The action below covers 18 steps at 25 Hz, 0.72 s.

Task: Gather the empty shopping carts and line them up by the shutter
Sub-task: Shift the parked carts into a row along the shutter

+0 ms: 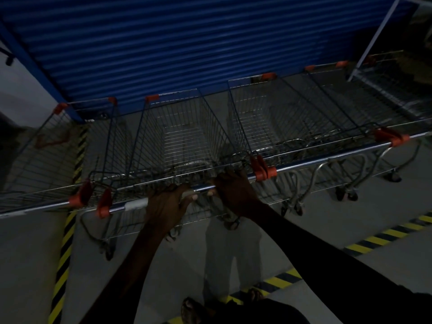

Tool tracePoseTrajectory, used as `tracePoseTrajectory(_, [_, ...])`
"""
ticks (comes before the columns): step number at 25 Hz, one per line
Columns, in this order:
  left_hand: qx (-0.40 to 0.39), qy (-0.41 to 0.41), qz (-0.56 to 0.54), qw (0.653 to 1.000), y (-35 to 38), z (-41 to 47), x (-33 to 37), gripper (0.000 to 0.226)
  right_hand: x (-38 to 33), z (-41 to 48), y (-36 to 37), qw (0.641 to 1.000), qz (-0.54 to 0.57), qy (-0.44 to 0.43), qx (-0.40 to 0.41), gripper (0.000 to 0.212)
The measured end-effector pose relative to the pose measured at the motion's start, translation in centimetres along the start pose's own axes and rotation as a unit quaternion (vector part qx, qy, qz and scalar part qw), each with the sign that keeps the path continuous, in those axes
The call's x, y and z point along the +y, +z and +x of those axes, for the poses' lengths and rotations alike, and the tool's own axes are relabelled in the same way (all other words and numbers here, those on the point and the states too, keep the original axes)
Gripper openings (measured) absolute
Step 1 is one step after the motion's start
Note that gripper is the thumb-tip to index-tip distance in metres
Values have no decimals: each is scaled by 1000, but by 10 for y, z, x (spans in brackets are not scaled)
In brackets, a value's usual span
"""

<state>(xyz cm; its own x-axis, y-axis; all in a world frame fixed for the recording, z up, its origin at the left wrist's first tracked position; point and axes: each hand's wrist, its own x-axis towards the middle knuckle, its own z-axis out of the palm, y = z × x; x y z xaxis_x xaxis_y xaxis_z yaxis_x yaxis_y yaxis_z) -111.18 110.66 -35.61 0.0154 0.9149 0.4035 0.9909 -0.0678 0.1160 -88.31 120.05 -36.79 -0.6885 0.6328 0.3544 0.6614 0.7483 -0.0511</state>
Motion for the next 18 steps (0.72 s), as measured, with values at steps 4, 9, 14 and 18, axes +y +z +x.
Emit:
tracePoseTrajectory(4, [-5, 0, 10, 1000, 2, -1, 1, 53, 0, 0, -1, 1000, 11, 5, -7, 43])
tracePoseTrajectory(9, [-9, -17, 7, 1000, 2, -2, 1, 50, -1, 1, -7, 999, 32, 0, -3, 41])
tracePoseTrajectory(14, [-15, -24, 6, 1000, -2, 0, 5, 48, -1, 3, -10, 999, 21, 12, -26, 47])
tracePoseTrajectory(18, [-54, -32, 21, 998, 3, -5, 2, 53, -1, 3, -10, 999, 33, 9, -41, 46])
